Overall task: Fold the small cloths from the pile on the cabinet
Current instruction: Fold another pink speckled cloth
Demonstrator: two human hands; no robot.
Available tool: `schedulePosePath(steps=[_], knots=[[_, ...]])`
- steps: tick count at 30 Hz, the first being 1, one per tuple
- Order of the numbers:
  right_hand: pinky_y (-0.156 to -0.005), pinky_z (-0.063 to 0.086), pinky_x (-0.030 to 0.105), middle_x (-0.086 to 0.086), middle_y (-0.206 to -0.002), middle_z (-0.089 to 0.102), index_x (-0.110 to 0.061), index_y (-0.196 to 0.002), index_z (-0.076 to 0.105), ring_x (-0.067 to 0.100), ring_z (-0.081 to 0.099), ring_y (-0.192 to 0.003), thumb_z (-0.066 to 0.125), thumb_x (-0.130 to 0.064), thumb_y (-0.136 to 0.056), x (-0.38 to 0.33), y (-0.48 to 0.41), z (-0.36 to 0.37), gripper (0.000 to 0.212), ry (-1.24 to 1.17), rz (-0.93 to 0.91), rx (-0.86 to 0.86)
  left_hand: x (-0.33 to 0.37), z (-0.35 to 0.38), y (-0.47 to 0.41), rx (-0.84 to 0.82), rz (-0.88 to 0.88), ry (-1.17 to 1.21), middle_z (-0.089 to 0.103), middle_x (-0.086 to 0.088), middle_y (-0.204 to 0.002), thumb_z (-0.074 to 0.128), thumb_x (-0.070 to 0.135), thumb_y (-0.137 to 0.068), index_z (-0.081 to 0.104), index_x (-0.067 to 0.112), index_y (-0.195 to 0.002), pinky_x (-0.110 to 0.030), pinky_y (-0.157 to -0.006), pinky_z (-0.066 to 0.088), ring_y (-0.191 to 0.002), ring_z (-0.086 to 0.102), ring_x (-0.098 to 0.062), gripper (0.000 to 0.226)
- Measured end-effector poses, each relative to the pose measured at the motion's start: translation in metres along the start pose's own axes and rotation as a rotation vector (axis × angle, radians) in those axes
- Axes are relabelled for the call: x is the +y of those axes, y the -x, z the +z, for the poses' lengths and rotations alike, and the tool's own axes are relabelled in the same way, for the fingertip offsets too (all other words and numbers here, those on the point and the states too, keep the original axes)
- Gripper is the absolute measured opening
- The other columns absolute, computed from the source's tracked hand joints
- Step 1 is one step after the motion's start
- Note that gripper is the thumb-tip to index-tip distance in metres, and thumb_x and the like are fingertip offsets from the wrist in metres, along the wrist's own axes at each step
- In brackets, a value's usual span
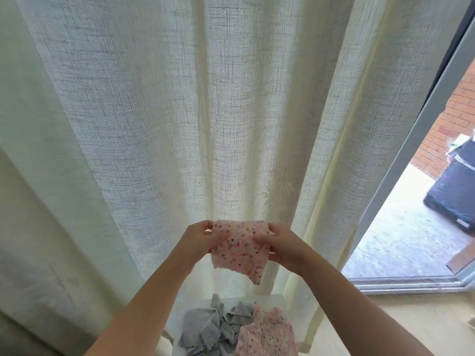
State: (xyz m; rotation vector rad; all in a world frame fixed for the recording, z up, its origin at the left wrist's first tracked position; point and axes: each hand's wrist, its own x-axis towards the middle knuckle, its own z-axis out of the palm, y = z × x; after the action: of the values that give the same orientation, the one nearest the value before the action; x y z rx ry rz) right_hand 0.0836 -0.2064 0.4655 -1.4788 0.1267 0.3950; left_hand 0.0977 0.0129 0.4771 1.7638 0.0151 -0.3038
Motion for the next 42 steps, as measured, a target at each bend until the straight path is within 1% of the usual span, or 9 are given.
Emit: schedulePosePath(steps=[3, 7, 12, 16, 21, 24, 28, 31, 42], knots=[[-0.085, 0.059, 0.043, 0.019, -0.105, 0.071, -0.005, -0.129, 0.046, 0.028, 0.072, -0.093, 0.078, -0.013, -0.081, 0.003, 0.003, 0.002, 0.058, 0.074, -0.102, 0.163, -0.002, 0.005, 0.003, 0.148, 0.087, -0.084, 0.072, -0.008, -0.089, 0.078, 0.02, -0.08, 0.054, 0.017, -0.1, -0.023, -0.067, 0.055, -0.081, 0.071, -0.019, 0.032], [-0.083, 0.057, 0.028, 0.009, -0.098, 0.075, -0.047, -0.123, 0.038, 0.017, 0.072, -0.094, 0.079, -0.014, -0.08, 0.001, 0.014, 0.0, 0.068, 0.31, -0.263, 0.098, 0.002, 0.005, 0.013, 0.164, 0.3, -0.21, 0.069, 0.009, -0.076, 0.075, 0.019, -0.084, 0.054, 0.042, -0.112, -0.013, -0.066, 0.051, -0.075, 0.068, -0.003, 0.041], [-0.081, 0.05, 0.024, -0.007, -0.09, 0.066, -0.026, -0.089, 0.07, 0.007, 0.062, -0.086, 0.071, -0.029, -0.088, -0.006, 0.018, -0.003, 0.004, 0.803, -0.416, 0.207, 0.001, -0.003, 0.017, 0.257, 0.489, -0.597, 0.064, 0.014, -0.076, 0.07, 0.03, -0.087, 0.067, 0.028, -0.081, -0.013, -0.063, 0.041, -0.068, 0.06, -0.002, 0.006], [-0.09, 0.039, 0.014, -0.011, -0.107, 0.059, -0.024, -0.095, 0.068, 0.001, 0.055, -0.101, 0.068, -0.031, -0.09, -0.015, 0.021, 0.004, 0.009, 0.853, -0.541, 0.18, 0.005, -0.005, 0.023, 0.1, 0.492, -0.675, 0.053, 0.022, -0.099, 0.074, 0.038, -0.082, 0.059, 0.033, -0.098, -0.014, -0.075, 0.044, -0.089, 0.057, 0.0, 0.022], [-0.079, 0.051, 0.029, -0.001, -0.084, 0.068, -0.015, -0.088, 0.066, 0.014, 0.064, -0.082, 0.067, -0.04, -0.086, -0.032, 0.028, 0.012, 0.024, 0.831, -0.515, 0.102, 0.005, 0.014, 0.024, -0.013, 0.43, -0.628, 0.046, 0.017, -0.05, 0.065, 0.027, -0.089, 0.047, 0.026, -0.06, -0.015, -0.05, 0.034, -0.049, 0.042, -0.002, 0.034], [-0.077, 0.058, 0.032, 0.004, -0.088, 0.069, -0.013, -0.091, 0.069, 0.016, 0.067, -0.083, 0.071, -0.031, -0.085, -0.028, 0.033, -0.001, 0.019, 0.896, -0.375, 0.002, 0.004, 0.002, 0.023, -0.034, 0.371, -0.484, 0.045, 0.015, -0.048, 0.058, 0.019, -0.095, 0.047, 0.02, -0.059, -0.014, -0.05, 0.033, -0.047, 0.039, -0.002, 0.038], [-0.064, 0.049, 0.017, -0.006, -0.076, 0.065, -0.027, -0.075, 0.061, 0.002, 0.059, -0.068, 0.074, -0.023, -0.084, -0.025, 0.042, -0.001, 0.016, 0.869, -0.405, 0.048, 0.003, -0.007, 0.027, -0.119, 0.346, -0.475, 0.065, 0.013, -0.08, 0.059, 0.021, -0.095, 0.06, 0.02, -0.098, -0.016, -0.065, 0.048, -0.067, 0.061, -0.001, 0.004], [-0.062, 0.047, 0.024, 0.002, -0.077, 0.066, -0.031, -0.073, 0.057, 0.007, 0.054, -0.066, 0.076, -0.025, -0.08, -0.025, 0.043, 0.006, 0.021, 0.894, -0.436, 0.061, 0.007, -0.001, 0.036, -0.07, 0.531, -0.488, 0.063, 0.02, -0.107, 0.068, 0.021, -0.089, 0.041, 0.04, -0.128, -0.008, -0.077, 0.049, -0.095, 0.063, 0.007, 0.051], [-0.055, 0.036, 0.018, -0.008, -0.067, 0.054, -0.027, -0.077, 0.048, 0.004, 0.041, -0.057, 0.077, -0.033, -0.08, -0.029, 0.054, 0.008, 0.03, 0.921, -0.52, 0.125, 0.017, 0.0, 0.04, -0.048, 0.776, -0.845, 0.063, 0.022, -0.093, 0.066, 0.03, -0.089, 0.057, 0.033, -0.099, -0.007, -0.066, 0.042, -0.075, 0.064, -0.002, 0.014]])
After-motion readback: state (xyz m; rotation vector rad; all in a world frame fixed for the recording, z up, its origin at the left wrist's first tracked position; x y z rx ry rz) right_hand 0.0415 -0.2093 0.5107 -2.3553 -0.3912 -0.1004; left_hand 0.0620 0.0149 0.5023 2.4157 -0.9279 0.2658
